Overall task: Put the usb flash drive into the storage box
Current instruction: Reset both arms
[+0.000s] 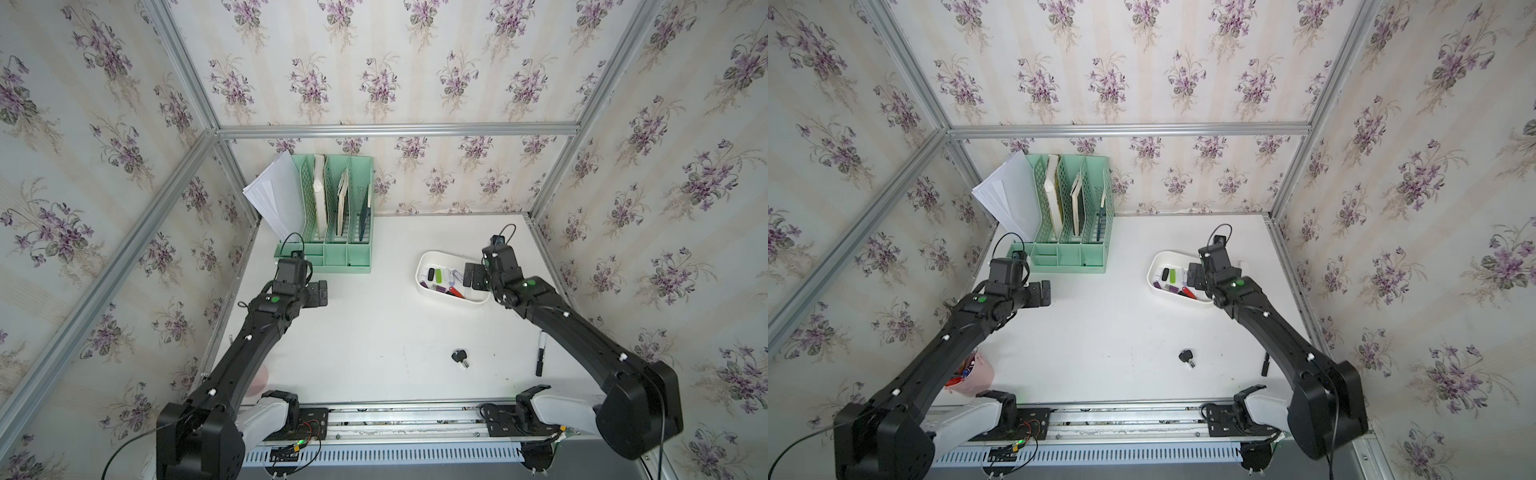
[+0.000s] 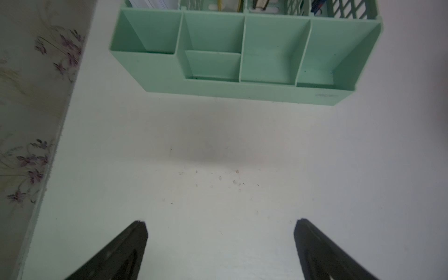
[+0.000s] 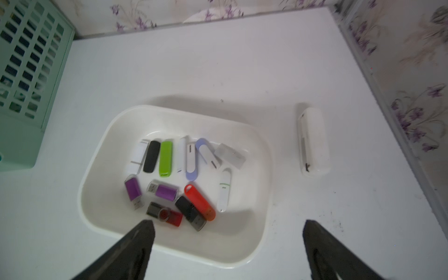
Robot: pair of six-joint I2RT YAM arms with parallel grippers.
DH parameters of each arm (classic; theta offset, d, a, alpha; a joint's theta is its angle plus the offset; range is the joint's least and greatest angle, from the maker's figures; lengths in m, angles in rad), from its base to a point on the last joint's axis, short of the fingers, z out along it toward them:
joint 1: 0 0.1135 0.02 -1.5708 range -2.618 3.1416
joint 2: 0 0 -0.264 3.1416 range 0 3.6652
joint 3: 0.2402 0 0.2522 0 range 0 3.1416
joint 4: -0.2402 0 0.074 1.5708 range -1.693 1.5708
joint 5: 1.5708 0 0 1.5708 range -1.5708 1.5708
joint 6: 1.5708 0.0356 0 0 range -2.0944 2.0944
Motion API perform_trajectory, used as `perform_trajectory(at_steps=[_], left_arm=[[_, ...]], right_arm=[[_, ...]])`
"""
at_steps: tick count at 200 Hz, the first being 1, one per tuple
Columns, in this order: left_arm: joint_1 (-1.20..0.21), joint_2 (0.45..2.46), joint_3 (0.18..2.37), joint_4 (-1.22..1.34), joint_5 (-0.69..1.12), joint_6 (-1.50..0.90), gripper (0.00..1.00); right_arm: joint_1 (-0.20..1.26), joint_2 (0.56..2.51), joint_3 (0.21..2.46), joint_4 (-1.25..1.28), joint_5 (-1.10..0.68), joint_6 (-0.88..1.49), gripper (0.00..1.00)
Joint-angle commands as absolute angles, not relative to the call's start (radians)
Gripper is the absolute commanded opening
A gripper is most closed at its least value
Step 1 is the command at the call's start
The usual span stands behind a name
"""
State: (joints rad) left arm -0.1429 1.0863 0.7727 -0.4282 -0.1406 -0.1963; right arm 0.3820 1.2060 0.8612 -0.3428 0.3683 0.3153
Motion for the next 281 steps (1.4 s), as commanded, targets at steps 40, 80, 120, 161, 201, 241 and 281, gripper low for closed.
perform_trajectory(at_steps=[40, 80, 120, 161, 201, 241, 281], left_arm=[[-0.138, 1.052, 0.367, 0.385, -0.378, -0.104, 0.99], [-0.129, 1.254, 0.346, 0.654, -0.364, 0.062, 0.99], [-0.103, 1.498, 0.352, 0.891, -0.230, 0.068, 0.99], [-0.079, 1.497, 0.422, 0.748, -0.232, 0.023, 0.99], [-0.072, 1.501, 0.424, 0.749, -0.235, 0.016, 0.99], [-0.072, 1.500, 0.422, 0.750, -0.235, 0.017, 0.99], [-0.072, 1.499, 0.422, 0.749, -0.235, 0.017, 0.99]], right_arm=[[0.377, 1.033, 0.437, 0.246, 0.703, 0.258, 1.00], [0.340, 1.096, 0.272, 0.652, 0.657, 0.111, 1.00], [0.270, 1.301, 0.143, 1.167, 0.558, -0.032, 1.00], [0.097, 1.518, 0.161, 1.363, 0.260, 0.026, 1.00], [0.078, 1.562, 0.075, 1.603, 0.292, 0.040, 1.00], [0.078, 1.530, 0.225, 1.255, 0.225, 0.030, 1.00], [0.078, 1.548, 0.205, 1.336, 0.239, 0.027, 1.00]])
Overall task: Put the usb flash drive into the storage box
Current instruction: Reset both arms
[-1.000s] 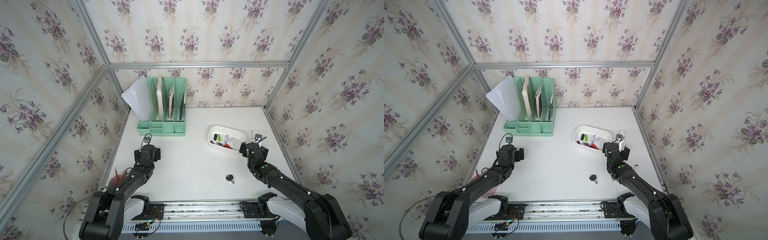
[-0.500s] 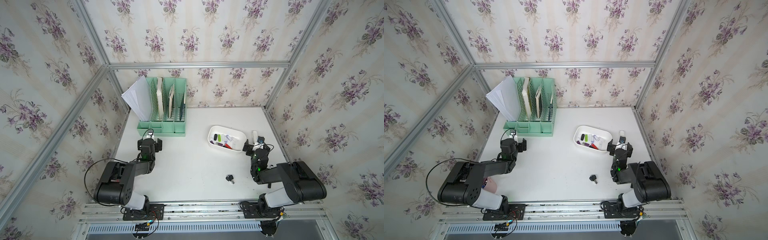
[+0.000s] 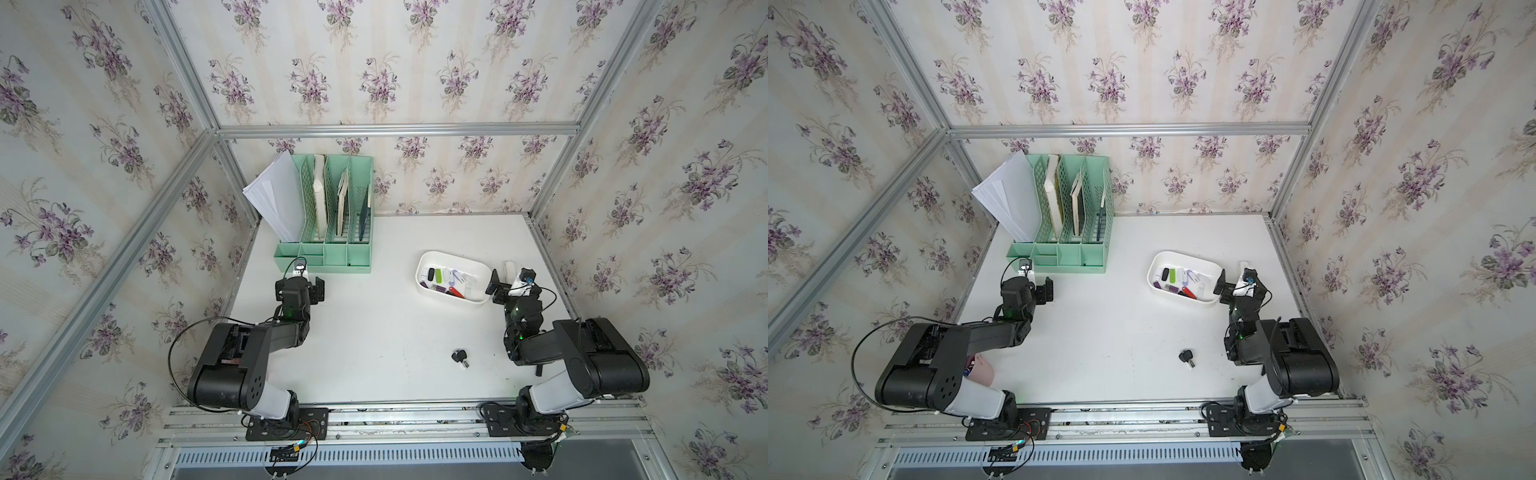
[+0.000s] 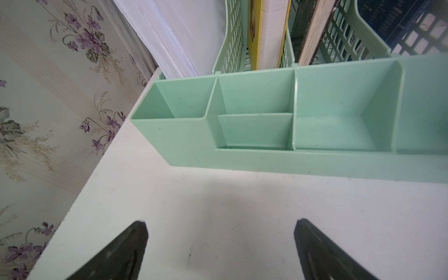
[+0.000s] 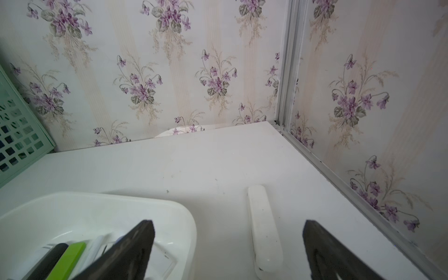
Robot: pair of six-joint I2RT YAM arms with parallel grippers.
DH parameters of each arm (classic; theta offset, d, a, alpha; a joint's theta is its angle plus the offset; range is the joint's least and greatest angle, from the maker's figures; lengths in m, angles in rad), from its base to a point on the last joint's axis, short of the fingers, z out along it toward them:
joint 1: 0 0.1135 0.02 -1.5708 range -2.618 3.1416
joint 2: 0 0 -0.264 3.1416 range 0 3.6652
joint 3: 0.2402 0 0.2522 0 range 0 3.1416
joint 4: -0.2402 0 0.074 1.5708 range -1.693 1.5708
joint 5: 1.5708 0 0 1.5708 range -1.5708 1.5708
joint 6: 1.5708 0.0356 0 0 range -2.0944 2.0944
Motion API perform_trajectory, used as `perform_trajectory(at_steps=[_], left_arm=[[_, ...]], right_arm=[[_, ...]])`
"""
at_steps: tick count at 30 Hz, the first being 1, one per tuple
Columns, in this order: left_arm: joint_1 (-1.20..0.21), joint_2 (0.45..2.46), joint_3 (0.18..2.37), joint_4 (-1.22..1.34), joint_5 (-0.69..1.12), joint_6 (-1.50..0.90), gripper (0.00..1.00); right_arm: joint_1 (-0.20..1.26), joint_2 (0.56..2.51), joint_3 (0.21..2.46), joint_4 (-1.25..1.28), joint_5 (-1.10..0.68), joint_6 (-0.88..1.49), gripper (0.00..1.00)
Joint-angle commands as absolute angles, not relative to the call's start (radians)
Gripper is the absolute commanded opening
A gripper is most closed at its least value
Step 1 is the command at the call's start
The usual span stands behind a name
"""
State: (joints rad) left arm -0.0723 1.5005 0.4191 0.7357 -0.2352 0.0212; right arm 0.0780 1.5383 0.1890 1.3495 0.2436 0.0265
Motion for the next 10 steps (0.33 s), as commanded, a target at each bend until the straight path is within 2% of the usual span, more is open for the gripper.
perform_trajectory(at_steps=[1, 10], left_arm=[[-0.072, 1.499, 0.422, 0.750, -0.235, 0.017, 0.99], [-0.072, 1.499, 0.423, 0.750, -0.234, 0.017, 0.99]], right_arm=[[0.078, 1.547, 0.207, 1.332, 0.239, 0.027, 1.00], [0.080, 1.540, 0.204, 1.309, 0.238, 0.026, 1.00]])
